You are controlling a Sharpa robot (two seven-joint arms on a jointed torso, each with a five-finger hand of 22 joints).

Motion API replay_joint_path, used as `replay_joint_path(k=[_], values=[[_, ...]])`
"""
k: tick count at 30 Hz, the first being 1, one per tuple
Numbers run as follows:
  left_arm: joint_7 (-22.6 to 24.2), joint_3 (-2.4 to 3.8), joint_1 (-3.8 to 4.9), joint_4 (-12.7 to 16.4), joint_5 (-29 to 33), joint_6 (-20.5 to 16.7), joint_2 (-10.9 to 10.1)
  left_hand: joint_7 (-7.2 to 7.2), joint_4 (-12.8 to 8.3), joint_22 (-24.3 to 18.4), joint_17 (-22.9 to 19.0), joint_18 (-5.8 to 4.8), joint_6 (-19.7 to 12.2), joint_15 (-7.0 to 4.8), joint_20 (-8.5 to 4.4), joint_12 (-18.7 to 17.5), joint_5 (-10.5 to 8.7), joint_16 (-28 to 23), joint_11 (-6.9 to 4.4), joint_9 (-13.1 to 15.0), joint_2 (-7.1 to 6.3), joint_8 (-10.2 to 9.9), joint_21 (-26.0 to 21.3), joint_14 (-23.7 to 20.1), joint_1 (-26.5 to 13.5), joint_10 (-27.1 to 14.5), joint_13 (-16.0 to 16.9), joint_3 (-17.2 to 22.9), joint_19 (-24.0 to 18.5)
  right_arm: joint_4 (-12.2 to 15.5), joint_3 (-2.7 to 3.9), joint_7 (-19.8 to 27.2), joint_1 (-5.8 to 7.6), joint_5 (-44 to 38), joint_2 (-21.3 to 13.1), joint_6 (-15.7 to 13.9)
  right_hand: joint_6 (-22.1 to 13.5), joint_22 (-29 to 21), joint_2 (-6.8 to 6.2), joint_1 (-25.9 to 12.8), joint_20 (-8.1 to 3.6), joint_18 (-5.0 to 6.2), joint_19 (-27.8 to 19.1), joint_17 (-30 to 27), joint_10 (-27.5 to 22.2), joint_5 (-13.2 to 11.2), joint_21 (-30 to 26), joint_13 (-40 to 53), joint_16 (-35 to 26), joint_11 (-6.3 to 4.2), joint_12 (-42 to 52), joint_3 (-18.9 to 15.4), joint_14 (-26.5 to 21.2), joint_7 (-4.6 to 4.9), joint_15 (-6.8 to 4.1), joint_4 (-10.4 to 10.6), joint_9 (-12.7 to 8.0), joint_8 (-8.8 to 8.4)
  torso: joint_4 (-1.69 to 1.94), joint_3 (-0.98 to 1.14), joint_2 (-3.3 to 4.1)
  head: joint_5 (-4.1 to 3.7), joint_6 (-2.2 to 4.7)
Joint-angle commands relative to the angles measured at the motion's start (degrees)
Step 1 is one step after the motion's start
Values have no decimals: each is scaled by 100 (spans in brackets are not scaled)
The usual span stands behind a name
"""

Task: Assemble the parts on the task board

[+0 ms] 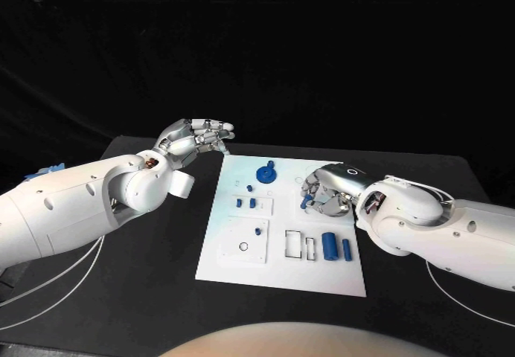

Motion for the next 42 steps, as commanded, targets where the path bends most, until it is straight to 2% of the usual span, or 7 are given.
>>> replay_joint_path(k=[1, 8, 12, 16, 26, 30, 42], values=[[14, 4, 2, -4, -6, 73, 17, 7, -30, 8, -8, 2, -24, 27, 19, -29, 14, -23, 44, -6, 38, -36, 29, -8, 20, -3, -6, -1, -37, 202, 22, -15, 54, 190, -56, -357, 36, 848, 60, -7, 7, -54, 48, 8, 39, 20, 38, 4, 34, -9, 23, 17, 179, -12, -54, -4, 14, 15, 1, -7, -4, 9, 5], [18, 4, 2, -8, -6, 78, 35, 7, -30, 8, -8, 2, -24, 27, 19, -29, 14, -23, 44, -6, 38, -36, 29, -8, 20, -3, -6, -1, -37, 652, 49, 45, 137, 314, -6, -475, 48, 861, 56, -10, 3, -59, 60, 9, 60, 23, 66, 9, 39, -13, 24, 18, 180, -15, -58, -12, 26, 27, 1, 1, 4, 38, -6], [23, 4, 1, -9, -6, 83, 45, 7, -30, 8, -8, 2, -24, 27, 19, -29, 14, -23, 44, -6, 38, -36, 29, -8, 20, -3, -6, -1, -37, 760, 41, 116, 85, 272, 243, -492, 49, 859, 56, -10, 3, -57, 57, 2, 63, 24, 60, 10, 36, -14, 24, 18, 179, -16, -58, -13, 27, 27, -12, 8, 0, 87, -27], [28, 4, 1, -10, -6, 91, 61, 7, -30, 8, -8, 2, -24, 27, 19, -29, 14, -23, 44, -6, 38, -36, 29, -8, 20, -3, -6, -1, -37, 785, 28, 202, -23, 244, 508, -505, 49, 847, 58, -6, 1, -49, 42, -13, 69, 32, 20, 12, 29, -17, 23, 22, 177, -16, -61, -19, 32, 29, 10, 1, 5, 70, -20], [23, 4, 1, -10, -6, 98, 97, 7, -30, 8, -8, 2, -24, 27, 19, -29, 14, -23, 44, -6, 38, -36, 29, -8, 20, -3, -6, -1, -37, 591, -40, 359, -357, 186, 1098, -396, 36, 837, 61, 0, -2, -42, 28, -19, 68, 44, -16, 13, 28, -16, 15, 31, 175, -12, -62, -31, 36, 26, 1, -2, 11, 136, -27], [20, 4, 2, -4, -6, 100, 99, 7, -30, 8, -8, 2, -24, 27, 19, -29, 14, -23, 44, -6, 38, -36, 29, -8, 20, -3, -6, -1, -37, 403, -78, 377, -440, 168, 1222, -274, 26, 830, 61, -6, -3, -37, 18, -27, 65, 48, -42, 14, 24, -11, 9, 32, 172, -6, -61, -32, 39, 22, -1, -9, 6, 145, -43], [19, 4, 2, 0, -6, 105, 94, 7, -35, 18, -9, 3, -19, 27, 20, -27, 13, -22, 44, -5, 49, -36, 35, -7, 22, 3, -5, -2, -39, 111, -118, 322, -629, 15, 1394, -111, 14, 828, 64, -12, -3, -35, 12, -29, 59, 51, -55, 14, 24, -7, 0, 33, 171, -2, -59, -34, 42, 18, -2, 5, 7, 167, -62]])
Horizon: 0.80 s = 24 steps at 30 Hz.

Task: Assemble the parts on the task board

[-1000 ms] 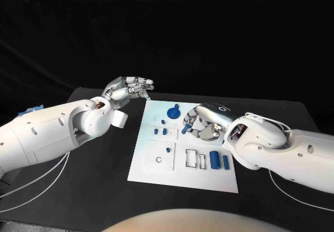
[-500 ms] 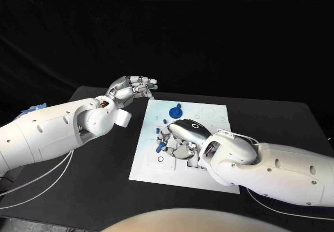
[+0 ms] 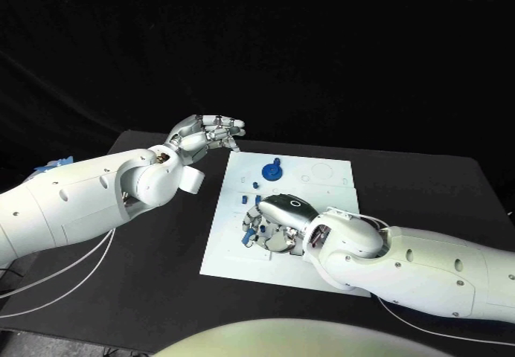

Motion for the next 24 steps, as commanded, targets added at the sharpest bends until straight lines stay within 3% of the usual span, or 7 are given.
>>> replay_joint_path(k=[1, 15, 24], values=[[30, 4, 2, 13, -6, 97, 10, 7, -30, 5, -7, 3, -20, 27, 20, -27, 13, -22, 44, -5, 49, -36, 35, -7, 22, 3, -5, 3, -39, -43, -2, -5, -29, -202, 34, 173, 27, 825, 46, -4, -24, -36, -7, -7, 32, 23, -14, 7, 3, 3, 6, 19, 192, 26, -38, -17, 11, 9, -4, 5, -1, 7, -7], [20, 4, 2, 15, -6, 103, 1, 7, -30, 5, -7, 3, -20, 27, 20, -27, 13, -22, 44, -5, 49, -36, 35, -7, 22, 3, -5, 3, -39, -186, -15, -178, -80, -464, 119, 416, 14, 819, 37, -18, -23, -31, -20, -37, 27, 18, -43, 9, -12, 8, -5, 12, 184, 30, -35, -22, 18, 6, -1, 1, -4, 4, -25], [17, 3, 3, 16, -6, 112, -5, 6, -29, 10, -8, 3, -17, 28, 21, -27, 12, -22, 44, -4, 52, -36, 37, -8, 15, 5, -5, -2, -43, -192, -19, -358, -96, -660, 130, 362, 12, 825, 35, -22, -23, -34, -15, -33, 27, 19, -28, 10, -9, 8, -7, 10, 185, 30, -33, -23, 21, 6, -1, 3, -2, -1, -17]])
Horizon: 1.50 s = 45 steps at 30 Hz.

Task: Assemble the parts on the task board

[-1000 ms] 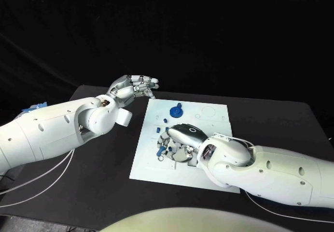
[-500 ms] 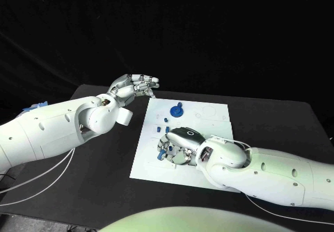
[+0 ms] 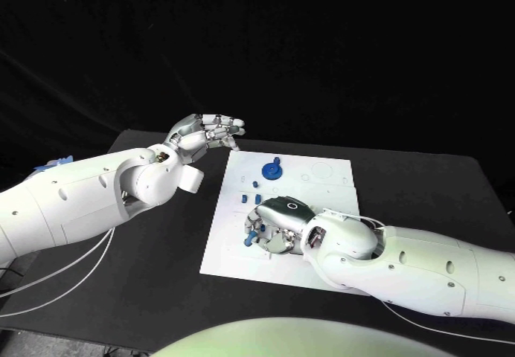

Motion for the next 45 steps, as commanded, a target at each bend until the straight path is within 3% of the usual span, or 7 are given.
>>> replay_joint_path(k=[1, 16, 22, 28, 37, 41, 45], values=[[27, 3, 3, 14, -5, 101, 5, 6, -29, 5, -9, 3, -16, 28, 1, -27, 12, -22, 44, -5, 52, -36, 37, -8, 15, 5, -5, -2, -22, 5, -5, -195, -16, -278, 14, 109, 13, 827, 52, -7, -23, -35, -14, 0, 27, 24, -2, -2, -9, 7, -7, 13, 185, 8, -33, -24, 5, 15, 1, -1, 0, -1, 5], [9, 3, 3, 15, -5, 120, -1, 6, -26, 8, -10, 2, -17, 29, 2, -28, 12, -22, 45, -5, 54, -37, 37, -9, 8, 5, -5, -5, -25, 32, -7, -204, -29, -345, 44, 156, -29, 827, -11, -73, -18, -32, -28, 7, 20, 34, -25, 6, -1, 18, -30, -27, 182, 20, -24, -23, 17, -4, -2, -1, 1, -5, 5], [5, 3, 3, 17, -5, 119, 2, 6, -26, 8, -10, 2, -17, 29, 2, -28, 12, -22, 45, -5, 54, -37, 37, -9, 8, 5, -5, -5, -25, -15, -26, -108, -32, -227, 125, 242, -515, 818, -305, -401, 28, -16, -73, -37, 36, 307, -122, 49, -4, 70, -75, -227, 164, 95, 24, 119, -80, -348, 3, 0, 0, -16, -2], [3, 3, 3, 17, -5, 117, -2, 6, -26, 8, -10, 2, -17, 29, 2, -28, 12, -22, 45, -5, 54, -37, 37, -9, 8, 5, -5, -5, -25, -38, -35, -116, -36, -198, 143, 152, -891, 812, -433, -534, 27, -4, -91, -38, -77, 207, -185, 104, 10, 57, -122, -453, 156, 96, 13, 259, -142, -580, -4, -3, -4, -22, 1], [-2, 3, 3, 17, -5, 121, -7, 7, -24, 11, -11, 3, -21, 30, 5, -31, 13, -23, 46, -5, 54, -41, 35, -11, -2, 0, -7, -11, -30, 34, -38, -170, -42, -141, 24, -338, -1137, 815, -456, -522, 25, -4, -86, -88, -150, 205, -203, 159, -10, 65, -118, -589, 141, 130, 18, 336, -177, -722, 5, -1, -3, -43, -1], [-5, 3, 3, 10, -5, 119, -16, 7, -24, 11, -12, 3, -21, 30, 5, -32, 13, -23, 46, -5, 54, -41, 35, -11, -3, 0, -7, -12, -31, 221, -36, -67, -39, 2, -183, -768, -1410, 834, -484, -497, 15, -11, -60, -119, -173, 245, -166, 218, -22, 38, -82, -719, 134, 94, -1, 401, -233, -873, -4, -2, -8, -52, 10], [-7, 3, 3, 3, -4, 118, -23, 7, -24, 11, -12, 3, -21, 30, 5, -32, 13, -23, 46, -5, 54, -41, 35, -11, -3, 0, -7, -12, -31, 507, -10, 116, 18, 364, -521, -1114, -1303, 848, -477, -463, -4, -16, -43, -138, -67, 280, -147, 314, -22, 16, 50, -838, 140, 105, -21, 465, -207, -816, -15, -4, -20, -108, 37]])
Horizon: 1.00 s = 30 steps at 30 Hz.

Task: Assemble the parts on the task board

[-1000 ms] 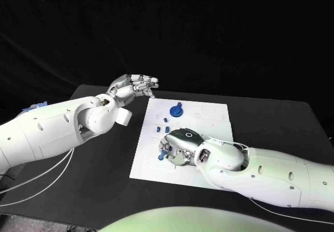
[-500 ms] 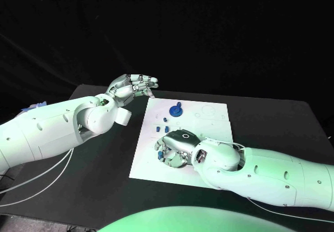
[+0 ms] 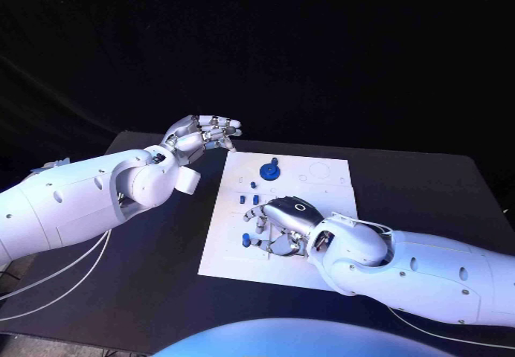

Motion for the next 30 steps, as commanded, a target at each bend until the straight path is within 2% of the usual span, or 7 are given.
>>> replay_joint_path(k=[1, 5, 8, 11, 14, 22, 30], values=[[23, 3, 3, 4, -4, 91, 0, 7, -24, 6, -8, 3, -21, 30, 5, -32, 13, -23, 46, -6, 54, -13, 35, -11, -3, 0, -7, -12, -31, 219, 28, 290, 72, 540, -256, -668, 134, 848, -47, 43, -27, -18, 23, -21, 82, 46, 4, 67, -23, -18, 106, -78, 139, 19, -20, 18, 30, 57, -12, -4, -11, -59, 30], [20, 1, 3, -6, -3, 91, -5, 7, -24, 6, -8, 3, -21, 30, 5, -32, 13, -23, 46, -6, 54, -13, 35, -11, -3, 0, -7, -12, -31, 446, 49, 363, 247, 1423, -694, -657, 726, 890, 8, 194, -10, -38, 65, 57, 377, 75, 92, 326, 41, 14, 489, -121, 166, 62, 7, 29, 154, 407, -28, -9, -21, -176, 71], [18, -1, 3, -10, -2, 92, -6, 7, -25, 7, -8, 3, -22, 31, 6, -33, 12, -24, 46, -6, 50, -14, 33, -13, -7, -1, -7, -16, -34, 554, 58, 246, 414, 2170, -1106, -390, 993, 944, 20, 143, -74, -55, 119, 142, 584, 97, 213, 812, 106, -122, 1125, -278, 191, -78, -93, 141, 283, 681, -51, -23, -43, -257, 81], [18, -4, 2, -9, -2, 94, -7, 7, -25, 7, -8, 3, -22, 31, 6, -33, 12, -24, 46, -6, 50, -14, 33, -13, -7, -1, -7, -16, -34, 633, 62, 78, 539, 2659, -1562, -130, 1002, 1092, 96, 4, -176, -137, 288, 351, 364, 492, 625, 1749, 250, -233, 2101, -475, 251, -205, -192, 415, 740, 1085, -93, -41, -72, -380, 87], [20, -6, 2, -4, -1, 97, -9, 6, -23, 7, -9, 3, -20, 32, 7, -32, 12, -24, 46, -5, 49, -14, 32, -15, -11, 0, -7, -18, -36, 712, 59, -69, 575, 2825, -1915, -6, 867, 1172, 75, -64, -191, -187, 383, 650, 294, 501, 888, 2626, 423, -242, 2855, -604, 308, -217, -199, 606, 1057, 1267, -131, -43, -97, -461, 85], [24, -14, -5, 16, 7, 106, -27, 6, -23, 7, -9, 3, -20, 32, 7, -32, 12, -24, 46, -5, 49, -14, 32, -15, -11, 0, -7, -18, -36, 929, 47, -531, 406, 2345, -2418, -73, 804, 1176, 31, -195, -196, -189, 381, 862, 621, 639, 918, 4158, 551, -261, 4012, -969, 336, -251, -210, 1029, 1412, 1477, -287, -44, -163, -507, 62], [6, -16, -7, 83, 13, 138, -80, 3, -13, 5, -10, 1, -14, 36, 12, -34, 11, -26, 47, -4, 46, -11, 24, -19, -32, -2, -7, -29, -43, 1025, 43, -992, 68, 1606, -2483, -228, 759, 1201, 13, -296, -212, -208, 413, 932, 643, 612, 1019, 4421, 592, -278, 4142, -1231, 346, -275, -225, 1179, 1624, 1587, -405, -84, -175, -514, 44]])
